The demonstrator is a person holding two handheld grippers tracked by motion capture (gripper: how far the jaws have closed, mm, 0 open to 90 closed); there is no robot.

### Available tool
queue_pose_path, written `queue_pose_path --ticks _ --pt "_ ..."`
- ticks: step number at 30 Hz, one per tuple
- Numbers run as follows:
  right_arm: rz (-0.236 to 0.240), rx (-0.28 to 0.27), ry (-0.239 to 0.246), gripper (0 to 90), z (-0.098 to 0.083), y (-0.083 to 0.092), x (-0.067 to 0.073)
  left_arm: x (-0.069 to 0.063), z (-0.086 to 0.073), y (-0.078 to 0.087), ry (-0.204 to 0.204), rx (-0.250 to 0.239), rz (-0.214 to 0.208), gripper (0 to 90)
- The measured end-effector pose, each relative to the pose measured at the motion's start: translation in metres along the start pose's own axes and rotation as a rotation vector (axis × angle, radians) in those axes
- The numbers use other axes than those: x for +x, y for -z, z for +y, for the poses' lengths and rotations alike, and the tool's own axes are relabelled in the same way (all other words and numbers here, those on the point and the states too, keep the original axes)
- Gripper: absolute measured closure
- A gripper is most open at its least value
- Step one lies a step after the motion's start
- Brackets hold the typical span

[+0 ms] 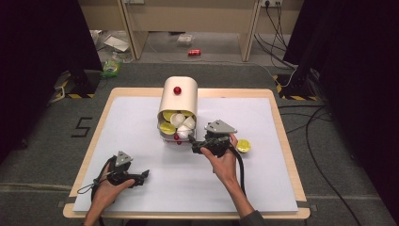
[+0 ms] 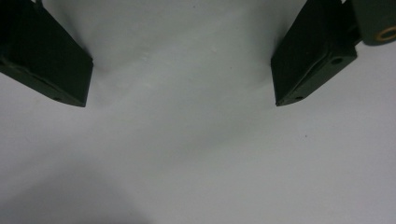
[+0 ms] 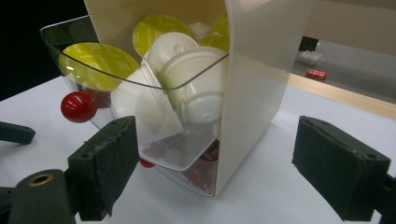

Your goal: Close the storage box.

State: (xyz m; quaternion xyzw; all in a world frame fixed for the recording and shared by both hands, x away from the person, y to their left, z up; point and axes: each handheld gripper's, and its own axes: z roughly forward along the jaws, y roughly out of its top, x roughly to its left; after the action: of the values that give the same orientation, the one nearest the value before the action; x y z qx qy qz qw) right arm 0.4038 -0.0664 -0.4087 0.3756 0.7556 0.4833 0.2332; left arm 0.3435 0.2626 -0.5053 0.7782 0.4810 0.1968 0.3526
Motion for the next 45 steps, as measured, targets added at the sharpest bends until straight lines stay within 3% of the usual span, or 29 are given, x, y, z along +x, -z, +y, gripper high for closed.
queue_pose_path --ticks 45 --pt "-0.022 -0.014 -0.011 15.0 0.004 -0.015 -0.009 0.0 0.0 0.0 0.0 0.0 0.0 4.8"
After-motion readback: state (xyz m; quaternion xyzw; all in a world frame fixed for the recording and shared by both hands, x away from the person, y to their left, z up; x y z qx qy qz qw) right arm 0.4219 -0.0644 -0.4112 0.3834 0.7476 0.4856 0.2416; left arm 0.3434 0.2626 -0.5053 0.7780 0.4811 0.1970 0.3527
